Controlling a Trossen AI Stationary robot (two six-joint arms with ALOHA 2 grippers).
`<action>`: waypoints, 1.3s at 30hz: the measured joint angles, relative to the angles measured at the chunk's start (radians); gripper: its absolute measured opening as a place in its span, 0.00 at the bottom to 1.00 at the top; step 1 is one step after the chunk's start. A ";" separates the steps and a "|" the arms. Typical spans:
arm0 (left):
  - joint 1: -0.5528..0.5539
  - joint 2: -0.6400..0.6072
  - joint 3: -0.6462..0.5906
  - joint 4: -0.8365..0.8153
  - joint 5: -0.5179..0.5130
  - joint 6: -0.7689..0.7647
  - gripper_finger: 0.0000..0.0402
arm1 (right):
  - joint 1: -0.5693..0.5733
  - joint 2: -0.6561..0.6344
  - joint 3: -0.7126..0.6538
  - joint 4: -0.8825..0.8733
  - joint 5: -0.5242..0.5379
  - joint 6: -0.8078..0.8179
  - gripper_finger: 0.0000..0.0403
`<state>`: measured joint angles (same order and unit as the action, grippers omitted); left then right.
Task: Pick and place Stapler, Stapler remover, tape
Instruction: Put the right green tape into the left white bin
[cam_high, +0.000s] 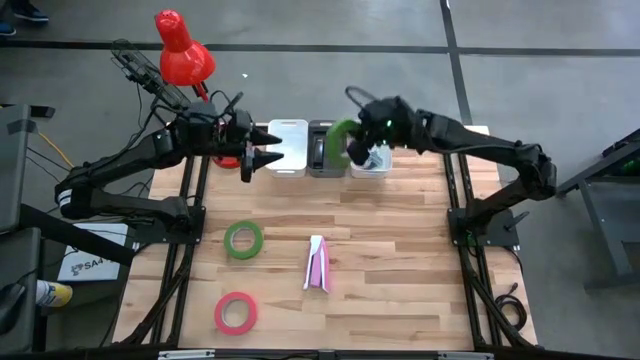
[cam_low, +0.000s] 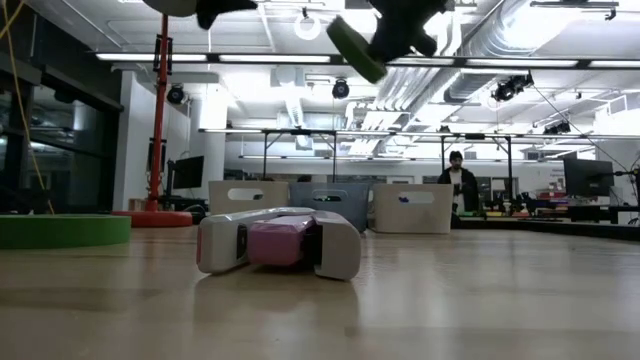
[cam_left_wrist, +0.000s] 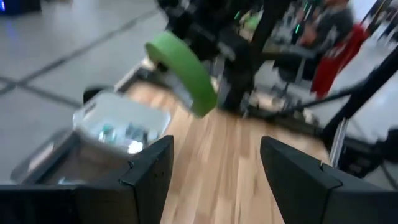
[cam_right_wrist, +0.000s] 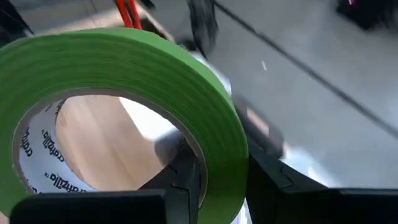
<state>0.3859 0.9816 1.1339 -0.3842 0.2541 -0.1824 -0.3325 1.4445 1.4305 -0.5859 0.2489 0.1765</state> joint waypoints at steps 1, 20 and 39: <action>0.000 0.006 0.000 0.040 0.000 -0.009 0.59 | -0.018 0.000 0.007 0.028 -0.027 -0.028 0.20; 0.000 0.248 0.000 0.565 0.018 -0.146 0.59 | -0.175 0.000 0.023 0.391 -0.558 -0.266 0.20; -0.022 0.331 0.000 0.763 0.135 -0.242 0.59 | -0.192 0.040 0.024 0.510 -0.661 -0.310 0.20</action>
<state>0.3634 1.3128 1.1339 0.3787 0.3888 -0.4247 -0.5243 1.4848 1.4544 -0.0759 -0.4125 -0.1337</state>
